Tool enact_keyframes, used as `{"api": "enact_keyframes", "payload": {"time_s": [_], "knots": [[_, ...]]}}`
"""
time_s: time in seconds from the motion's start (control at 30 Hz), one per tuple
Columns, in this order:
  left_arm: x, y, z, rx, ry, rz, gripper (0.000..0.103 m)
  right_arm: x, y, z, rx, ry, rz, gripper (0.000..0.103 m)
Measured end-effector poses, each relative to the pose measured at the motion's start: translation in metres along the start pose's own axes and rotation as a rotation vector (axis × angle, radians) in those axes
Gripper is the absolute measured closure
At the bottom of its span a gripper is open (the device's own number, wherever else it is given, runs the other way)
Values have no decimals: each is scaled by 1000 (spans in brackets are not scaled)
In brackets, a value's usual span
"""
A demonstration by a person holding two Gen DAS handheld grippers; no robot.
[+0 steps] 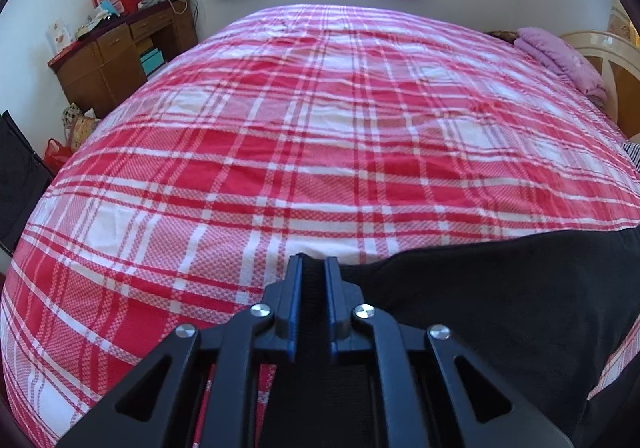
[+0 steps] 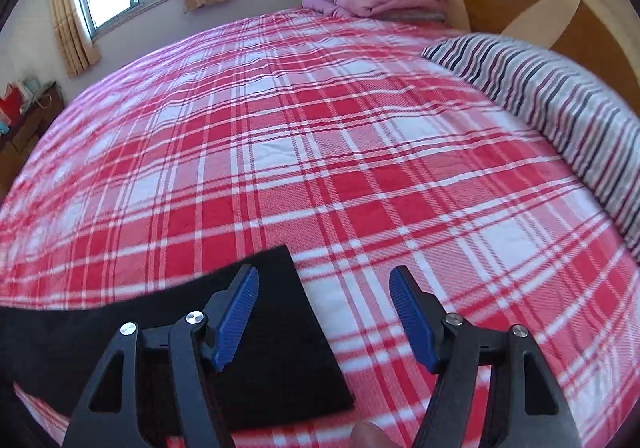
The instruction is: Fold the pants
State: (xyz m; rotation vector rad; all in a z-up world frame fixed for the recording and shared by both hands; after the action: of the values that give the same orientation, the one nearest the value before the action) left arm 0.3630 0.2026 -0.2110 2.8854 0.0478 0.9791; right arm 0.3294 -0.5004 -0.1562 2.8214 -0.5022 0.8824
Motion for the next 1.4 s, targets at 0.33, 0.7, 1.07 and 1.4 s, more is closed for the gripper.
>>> {"api": "enact_keyframes", "payload": {"time_s": [0.33,0.7,1.07,1.4], "knots": [[-3,2,5,32,-39,49,92,-7,-33,48,108,-143,-58,80],[13,5,-39,-51,114,11,97,3,-39,-51,205,98,-97,98],[-12,3,-105,-180,267,-18,98,-58,-9,-165,371,337,-88,98],[-65,-26,-153,-227,356,-77,100,-149,46,-198,361,351,-17,98]]}}
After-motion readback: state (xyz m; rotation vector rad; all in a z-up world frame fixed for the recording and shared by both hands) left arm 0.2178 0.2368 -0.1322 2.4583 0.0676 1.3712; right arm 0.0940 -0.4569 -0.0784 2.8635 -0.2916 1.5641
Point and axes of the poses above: each gripper's, at about its wrist camera, not at the fingertips, and z roughly the way its jaws point, y to its right, x to its top, the point moved 9 cm from there along z, roughly the way its jaws point, and after that the axes turned 7 degrees about -x, right-handed, at the moved point
